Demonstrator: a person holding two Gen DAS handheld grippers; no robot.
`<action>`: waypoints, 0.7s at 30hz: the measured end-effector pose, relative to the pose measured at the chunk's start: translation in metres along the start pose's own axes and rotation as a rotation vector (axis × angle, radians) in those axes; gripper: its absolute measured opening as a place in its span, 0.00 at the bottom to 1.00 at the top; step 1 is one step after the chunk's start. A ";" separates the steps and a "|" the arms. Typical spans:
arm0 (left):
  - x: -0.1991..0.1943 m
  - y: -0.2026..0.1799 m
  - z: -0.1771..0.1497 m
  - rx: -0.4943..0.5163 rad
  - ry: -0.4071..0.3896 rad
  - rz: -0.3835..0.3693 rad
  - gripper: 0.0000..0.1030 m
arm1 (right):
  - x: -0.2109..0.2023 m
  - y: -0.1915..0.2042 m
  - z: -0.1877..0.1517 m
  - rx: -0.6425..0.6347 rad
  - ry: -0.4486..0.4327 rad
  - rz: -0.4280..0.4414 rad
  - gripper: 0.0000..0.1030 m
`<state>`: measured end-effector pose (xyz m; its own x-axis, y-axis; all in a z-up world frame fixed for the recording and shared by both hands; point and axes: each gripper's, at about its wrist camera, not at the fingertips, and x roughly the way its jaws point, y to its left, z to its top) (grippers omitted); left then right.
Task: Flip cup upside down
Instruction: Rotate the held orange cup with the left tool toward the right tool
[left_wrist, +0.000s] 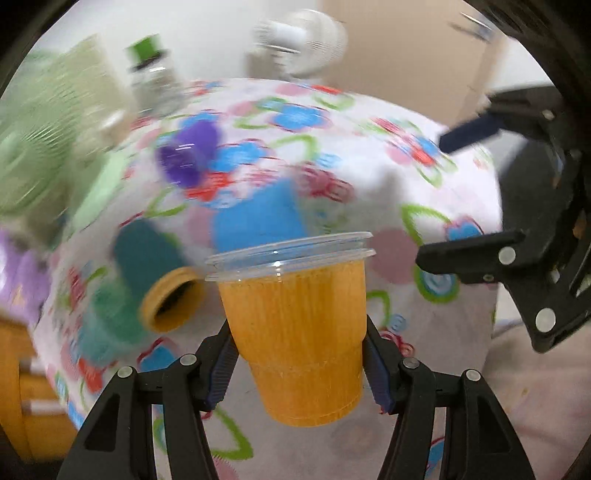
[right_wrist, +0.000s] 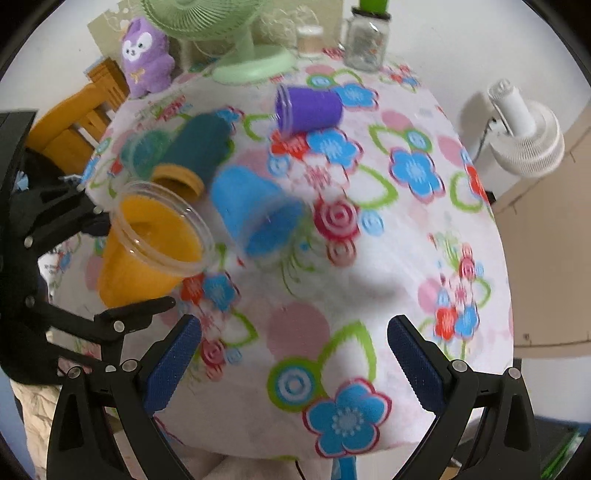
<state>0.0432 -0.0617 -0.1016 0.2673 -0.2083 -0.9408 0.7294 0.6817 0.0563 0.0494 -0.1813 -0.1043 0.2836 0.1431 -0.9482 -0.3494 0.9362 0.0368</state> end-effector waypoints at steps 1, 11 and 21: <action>0.004 -0.006 0.001 0.054 0.003 -0.009 0.61 | 0.003 -0.001 -0.004 0.001 0.004 -0.006 0.99; 0.041 -0.049 0.015 0.361 -0.013 -0.076 0.61 | 0.028 -0.016 -0.034 0.073 0.048 -0.010 0.99; 0.044 -0.045 0.020 0.298 0.020 -0.023 0.84 | 0.031 -0.023 -0.028 0.041 0.056 0.034 0.99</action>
<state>0.0351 -0.1154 -0.1390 0.2382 -0.2051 -0.9493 0.8885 0.4407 0.1278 0.0414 -0.2071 -0.1428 0.2210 0.1574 -0.9625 -0.3209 0.9437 0.0806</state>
